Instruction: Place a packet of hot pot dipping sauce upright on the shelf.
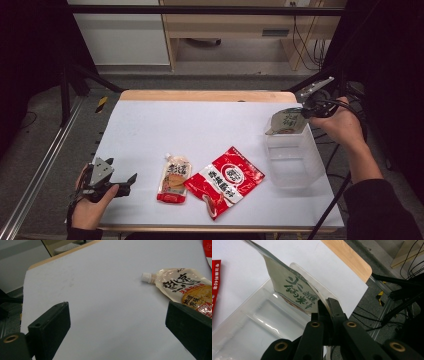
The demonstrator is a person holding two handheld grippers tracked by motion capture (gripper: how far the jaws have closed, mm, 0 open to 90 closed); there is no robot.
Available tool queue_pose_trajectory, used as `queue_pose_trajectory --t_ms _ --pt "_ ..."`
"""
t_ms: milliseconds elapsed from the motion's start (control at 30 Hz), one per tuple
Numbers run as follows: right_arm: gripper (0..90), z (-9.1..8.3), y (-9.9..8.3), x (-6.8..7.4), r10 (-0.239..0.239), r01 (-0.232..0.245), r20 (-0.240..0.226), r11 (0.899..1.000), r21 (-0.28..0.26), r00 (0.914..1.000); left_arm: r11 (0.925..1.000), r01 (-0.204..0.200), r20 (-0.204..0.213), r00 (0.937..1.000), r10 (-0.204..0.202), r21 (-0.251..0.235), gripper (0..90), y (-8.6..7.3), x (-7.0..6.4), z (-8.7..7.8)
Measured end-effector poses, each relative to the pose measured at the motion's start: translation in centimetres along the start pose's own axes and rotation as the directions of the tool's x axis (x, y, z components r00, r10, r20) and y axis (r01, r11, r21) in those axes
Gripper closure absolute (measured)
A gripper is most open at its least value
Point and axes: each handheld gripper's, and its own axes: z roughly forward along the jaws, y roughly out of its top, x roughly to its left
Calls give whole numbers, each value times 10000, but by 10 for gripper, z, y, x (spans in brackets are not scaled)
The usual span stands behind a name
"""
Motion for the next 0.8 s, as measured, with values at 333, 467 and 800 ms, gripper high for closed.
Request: queue_pose_trajectory --t_ms 333,467,800 --pt "899 16 -2 1 125 -115 -245 9991 409 9996 10000 -65 56 10000 65 40 56 1 -1 1" --pt "899 23 -5 2 184 -164 -376 9985 524 9991 10000 -60 89 9999 60 55 56 0 -2 2" --pt "897 29 -9 1 280 -265 -346 9987 428 9990 9999 -118 92 9999 117 73 56 1 -3 2"
